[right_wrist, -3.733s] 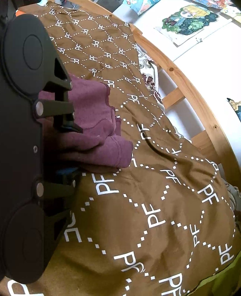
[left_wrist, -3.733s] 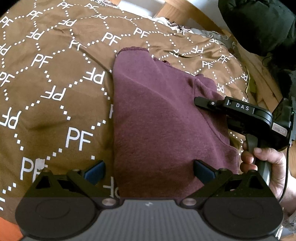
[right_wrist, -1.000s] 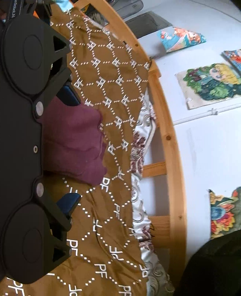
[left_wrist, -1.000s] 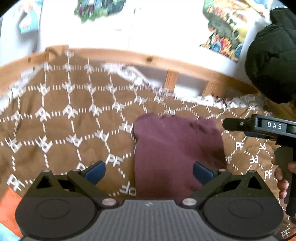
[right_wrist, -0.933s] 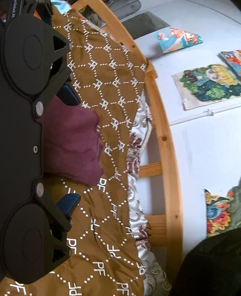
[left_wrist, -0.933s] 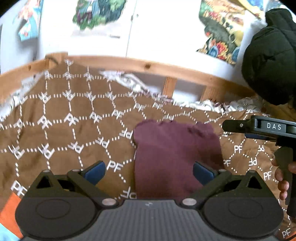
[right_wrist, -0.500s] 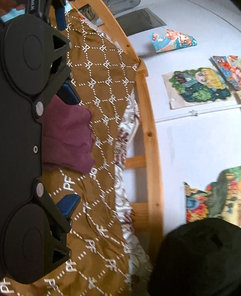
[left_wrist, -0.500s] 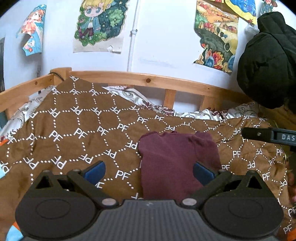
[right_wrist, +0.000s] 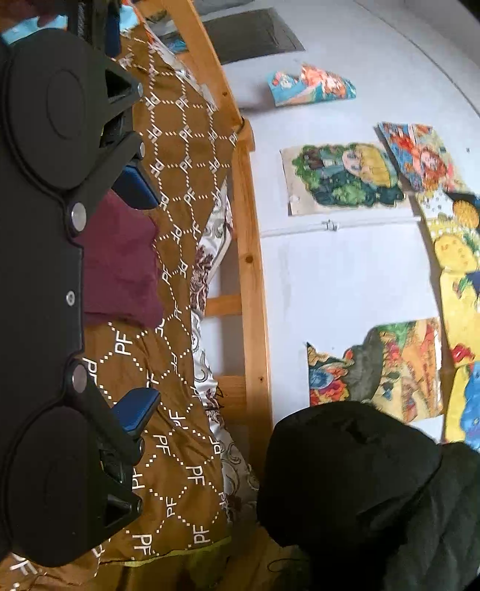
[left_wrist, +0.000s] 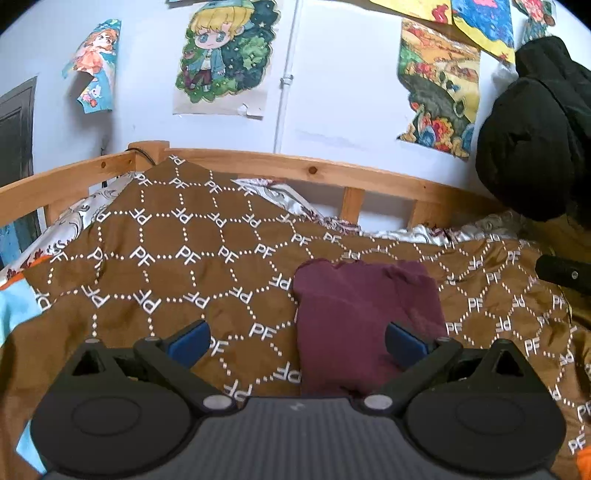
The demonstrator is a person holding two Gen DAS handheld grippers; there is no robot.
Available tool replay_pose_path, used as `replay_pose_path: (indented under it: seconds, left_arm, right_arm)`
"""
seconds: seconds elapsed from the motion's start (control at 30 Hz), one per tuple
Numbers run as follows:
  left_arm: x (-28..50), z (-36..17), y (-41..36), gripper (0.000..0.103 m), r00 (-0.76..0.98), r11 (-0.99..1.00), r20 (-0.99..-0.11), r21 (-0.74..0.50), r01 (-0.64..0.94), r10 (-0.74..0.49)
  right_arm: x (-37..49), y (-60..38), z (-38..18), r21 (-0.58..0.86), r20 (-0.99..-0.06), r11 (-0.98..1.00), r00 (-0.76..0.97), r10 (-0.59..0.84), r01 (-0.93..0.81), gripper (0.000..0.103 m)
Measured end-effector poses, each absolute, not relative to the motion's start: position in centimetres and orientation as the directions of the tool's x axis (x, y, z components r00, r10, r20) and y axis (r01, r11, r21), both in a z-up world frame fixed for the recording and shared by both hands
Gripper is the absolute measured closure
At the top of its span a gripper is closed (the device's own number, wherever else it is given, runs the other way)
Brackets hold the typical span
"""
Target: Fold small clothes
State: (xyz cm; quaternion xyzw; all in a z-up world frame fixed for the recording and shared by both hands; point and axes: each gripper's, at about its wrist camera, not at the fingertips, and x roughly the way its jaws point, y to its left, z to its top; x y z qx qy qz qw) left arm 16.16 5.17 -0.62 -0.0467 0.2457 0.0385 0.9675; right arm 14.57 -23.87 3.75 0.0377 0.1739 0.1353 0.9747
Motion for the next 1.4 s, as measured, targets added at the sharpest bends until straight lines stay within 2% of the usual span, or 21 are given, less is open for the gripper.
replay_pose_path:
  seconds: [0.27,0.47,0.73,0.97,1.2,1.4]
  left_arm:
    - [13.5,-2.5,4.7,0.0,0.865,0.992,-0.5,-0.079,-0.102,0.049]
    - [12.1,-3.7,4.5,0.0,0.837,0.994,-0.542,-0.028,-0.11,0.077]
    - [10.0,-3.3,4.5,0.0,0.811,0.995,-0.579,-0.005,-0.103,0.081]
    - [8.1,-2.0,4.6,0.0,0.823,0.997,-0.563,0.041,-0.069,0.08]
    - [5.4,-0.4,5.3,0.0,0.84,0.996,-0.536,-0.001,-0.095,0.079]
    - [3.5,0.2,4.9,0.0,0.835,0.995,-0.542,0.018,-0.1,0.094]
  right_arm:
    - [11.5,-23.2,2.6,0.074,-0.362,0.964,0.894,0.264,-0.255,0.001]
    - [9.6,-23.0,0.7,-0.007,-0.388,0.965,0.89,0.24,-0.264,0.001]
    - [7.4,-22.2,-0.5,0.007,-0.412,0.967,0.88,0.236,-0.256,0.001]
    - [6.0,-21.3,0.0,0.023,-0.403,0.97,0.886,0.231,-0.242,0.001]
    - [3.3,-20.6,1.4,0.014,-0.411,0.973,0.886,0.215,-0.23,0.001]
    - [0.5,-21.1,3.4,0.004,-0.417,0.979,0.889,0.188,-0.206,0.001]
